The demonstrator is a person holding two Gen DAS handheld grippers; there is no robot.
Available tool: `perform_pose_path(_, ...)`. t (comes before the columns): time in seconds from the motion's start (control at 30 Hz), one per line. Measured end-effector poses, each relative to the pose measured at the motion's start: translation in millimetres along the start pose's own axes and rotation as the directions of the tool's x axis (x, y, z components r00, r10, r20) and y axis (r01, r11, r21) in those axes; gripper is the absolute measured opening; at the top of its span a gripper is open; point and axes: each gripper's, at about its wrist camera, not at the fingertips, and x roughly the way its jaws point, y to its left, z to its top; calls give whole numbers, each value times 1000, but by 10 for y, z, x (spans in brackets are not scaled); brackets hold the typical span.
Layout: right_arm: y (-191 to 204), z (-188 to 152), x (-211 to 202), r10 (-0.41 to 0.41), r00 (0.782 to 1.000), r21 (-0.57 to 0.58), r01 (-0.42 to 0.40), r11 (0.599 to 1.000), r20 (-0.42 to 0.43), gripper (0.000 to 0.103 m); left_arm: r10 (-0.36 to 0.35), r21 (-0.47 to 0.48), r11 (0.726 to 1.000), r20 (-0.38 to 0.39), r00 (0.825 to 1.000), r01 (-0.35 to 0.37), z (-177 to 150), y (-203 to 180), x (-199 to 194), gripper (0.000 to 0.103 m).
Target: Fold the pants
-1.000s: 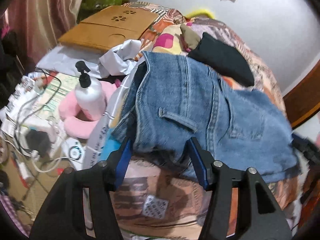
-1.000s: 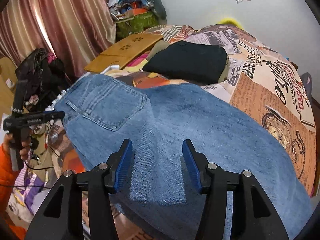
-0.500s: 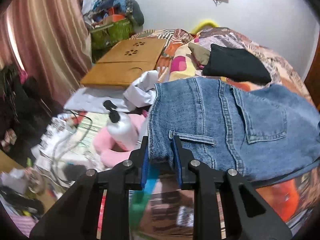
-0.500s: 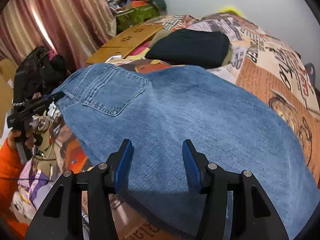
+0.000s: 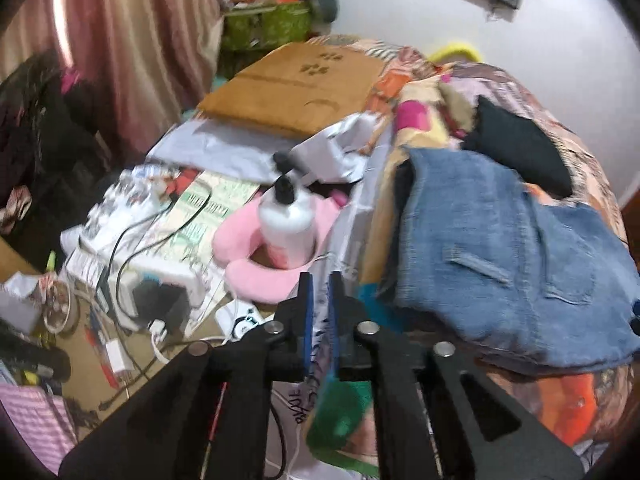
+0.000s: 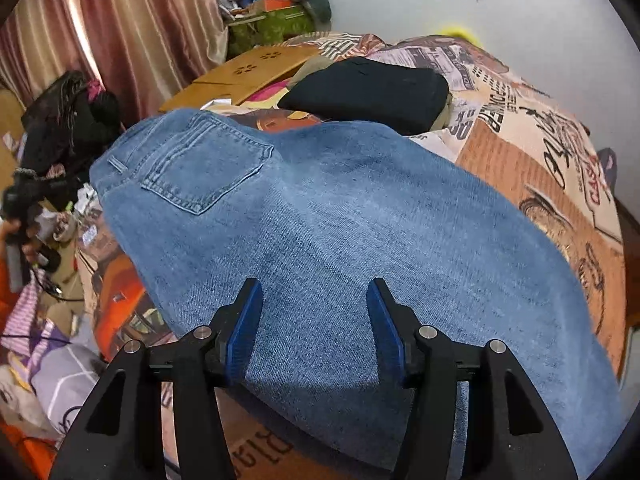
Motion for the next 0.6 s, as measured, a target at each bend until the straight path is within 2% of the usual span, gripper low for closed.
perform_pose_path(0.03,-22,12,1,13,1000,14,-13,1000,-2,53,-23,6,1000,8,1000,23,13,-56,-63,24)
perform_pose_path(0.07,-34,21,1,19,1000,21,-19,1000,-1,53,-43,9,999,13,999,43,25,-116,-100,29)
perform_pose_path(0.17,-61,12,-27,24,1000,34,-25,999,12,53,-44,14,999,46,998,44,10,-237,-216,31)
perform_pose_path(0.2,-65,7,-34,22,1000,38,-23,999,16,53,-60,9,998,42,997,59,24,-246,-235,36)
perform_pose_path(0.23,-70,8,-46,19,1000,43,-20,999,21,53,-99,-3,995,30,995,99,14,-242,-238,47)
perform_pose_path(0.27,-79,11,-59,17,1000,46,-18,999,25,53,-149,-28,988,26,989,149,-4,-241,-257,51)
perform_pose_path(0.37,-127,9,-88,2,1000,53,-3,999,30,53,-176,-25,984,38,984,177,-36,-321,-311,54)
perform_pose_path(0.43,-153,26,-88,-10,1000,50,8,999,29,53,-204,-24,979,27,979,205,-59,-385,-281,60)
perform_pose_path(0.5,-179,56,-95,-17,999,42,16,999,31,53,-224,-35,974,-21,974,224,-75,-455,-132,60)
perform_pose_path(0.6,-242,161,-115,-18,999,26,17,1000,38,53,-191,-49,981,-93,977,187,-79,-540,116,60)
